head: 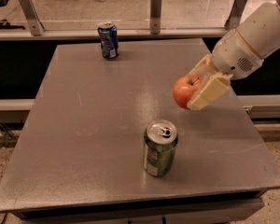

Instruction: Move apple near green can

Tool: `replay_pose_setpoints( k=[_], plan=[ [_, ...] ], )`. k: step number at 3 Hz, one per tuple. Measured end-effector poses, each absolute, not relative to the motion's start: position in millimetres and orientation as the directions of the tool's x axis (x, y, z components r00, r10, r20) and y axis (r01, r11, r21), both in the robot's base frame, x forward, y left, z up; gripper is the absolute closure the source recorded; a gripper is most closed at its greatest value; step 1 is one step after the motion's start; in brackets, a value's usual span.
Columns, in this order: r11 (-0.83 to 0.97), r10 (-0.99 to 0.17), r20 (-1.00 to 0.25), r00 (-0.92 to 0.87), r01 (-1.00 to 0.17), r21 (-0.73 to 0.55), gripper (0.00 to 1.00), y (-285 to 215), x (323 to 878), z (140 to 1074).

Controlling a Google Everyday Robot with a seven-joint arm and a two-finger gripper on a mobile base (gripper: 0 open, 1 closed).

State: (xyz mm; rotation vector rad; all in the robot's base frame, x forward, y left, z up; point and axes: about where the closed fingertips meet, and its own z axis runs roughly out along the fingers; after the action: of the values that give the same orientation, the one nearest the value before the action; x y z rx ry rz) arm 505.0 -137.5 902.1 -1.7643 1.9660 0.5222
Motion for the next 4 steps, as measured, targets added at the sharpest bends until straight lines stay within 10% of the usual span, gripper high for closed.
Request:
replay_pose_setpoints(
  k=[3,4],
  plan=[
    [-0.116,-0.822,-0.559,0.106,-0.993,-0.017,1.00,-113.7,440.7,875.6],
    [-0.159,-0.821,-0.554,0.136,-0.987,-0.007,0.85,-110.4,430.9,868.4]
  ],
)
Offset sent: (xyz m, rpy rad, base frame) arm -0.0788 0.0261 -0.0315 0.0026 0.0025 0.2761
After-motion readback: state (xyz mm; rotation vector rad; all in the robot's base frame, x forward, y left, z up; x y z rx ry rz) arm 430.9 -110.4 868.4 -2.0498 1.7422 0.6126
